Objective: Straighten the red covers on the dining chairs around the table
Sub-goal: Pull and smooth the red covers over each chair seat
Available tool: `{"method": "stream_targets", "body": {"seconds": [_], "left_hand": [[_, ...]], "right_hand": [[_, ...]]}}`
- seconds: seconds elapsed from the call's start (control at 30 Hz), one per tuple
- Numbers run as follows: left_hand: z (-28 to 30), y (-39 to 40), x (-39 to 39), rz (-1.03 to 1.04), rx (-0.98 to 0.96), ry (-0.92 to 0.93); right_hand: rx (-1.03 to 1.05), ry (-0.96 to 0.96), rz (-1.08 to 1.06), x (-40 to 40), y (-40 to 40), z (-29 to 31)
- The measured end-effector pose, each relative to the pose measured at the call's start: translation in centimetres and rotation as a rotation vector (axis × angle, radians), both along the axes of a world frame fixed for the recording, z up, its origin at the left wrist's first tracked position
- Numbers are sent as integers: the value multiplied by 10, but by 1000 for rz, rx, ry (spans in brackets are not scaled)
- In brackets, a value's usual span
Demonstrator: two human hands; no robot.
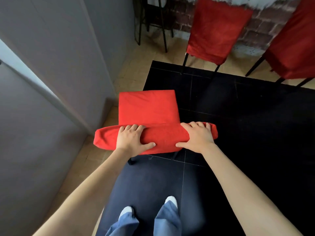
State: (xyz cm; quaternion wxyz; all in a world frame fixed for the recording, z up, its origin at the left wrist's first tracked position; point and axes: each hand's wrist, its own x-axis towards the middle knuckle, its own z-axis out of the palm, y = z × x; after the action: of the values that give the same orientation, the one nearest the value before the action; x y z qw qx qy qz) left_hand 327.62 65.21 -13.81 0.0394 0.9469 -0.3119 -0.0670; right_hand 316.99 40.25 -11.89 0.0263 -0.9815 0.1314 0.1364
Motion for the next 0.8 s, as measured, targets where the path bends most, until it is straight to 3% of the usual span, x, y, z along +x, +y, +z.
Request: {"method": "stream_targets", "body": {"seconds": [0.8], "left_hand": [[0, 48, -2, -324, 63, 0]], "right_hand": [[3, -16, -340, -79, 97, -2]]}}
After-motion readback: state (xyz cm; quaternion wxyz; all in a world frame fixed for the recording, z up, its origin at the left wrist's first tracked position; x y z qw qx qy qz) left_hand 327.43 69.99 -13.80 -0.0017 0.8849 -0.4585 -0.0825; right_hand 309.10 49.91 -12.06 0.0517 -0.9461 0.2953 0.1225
